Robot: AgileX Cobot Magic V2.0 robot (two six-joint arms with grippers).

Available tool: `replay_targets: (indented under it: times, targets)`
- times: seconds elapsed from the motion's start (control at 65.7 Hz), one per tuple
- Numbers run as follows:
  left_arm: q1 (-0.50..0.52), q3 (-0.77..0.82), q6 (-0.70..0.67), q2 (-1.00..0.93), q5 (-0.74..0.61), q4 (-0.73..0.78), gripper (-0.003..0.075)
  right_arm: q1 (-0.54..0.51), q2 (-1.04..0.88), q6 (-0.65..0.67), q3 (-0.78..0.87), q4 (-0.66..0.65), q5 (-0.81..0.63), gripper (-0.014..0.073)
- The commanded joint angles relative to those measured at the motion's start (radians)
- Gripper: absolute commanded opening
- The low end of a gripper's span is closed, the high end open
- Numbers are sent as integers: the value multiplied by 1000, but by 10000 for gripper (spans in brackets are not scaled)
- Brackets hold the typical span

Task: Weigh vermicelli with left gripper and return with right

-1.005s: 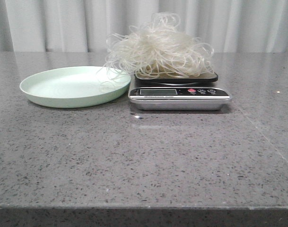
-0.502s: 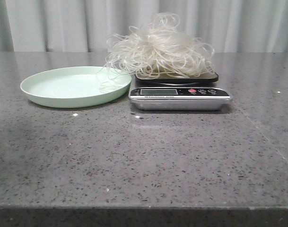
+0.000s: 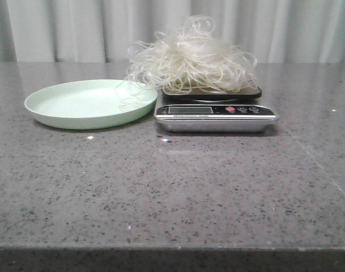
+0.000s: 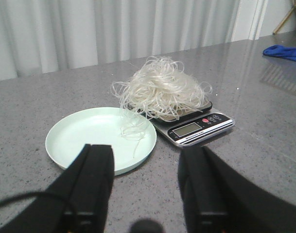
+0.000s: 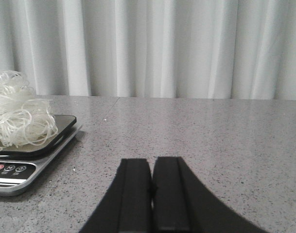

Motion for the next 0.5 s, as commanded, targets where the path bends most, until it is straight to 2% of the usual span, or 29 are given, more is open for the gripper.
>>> replay_targets:
  times: [0.0, 0.091, 0.487]
  targets:
    - [0, 19, 0, -37, -81, 2, 244, -5, -13, -5, -6, -4, -82, 157]
    - [0, 42, 0, -47, -72, 2, 118, -5, -13, -5, -6, -4, -82, 157]
    - [0, 58, 0, -47, -92, 2, 127, -5, -13, -5, -6, -4, -82, 157]
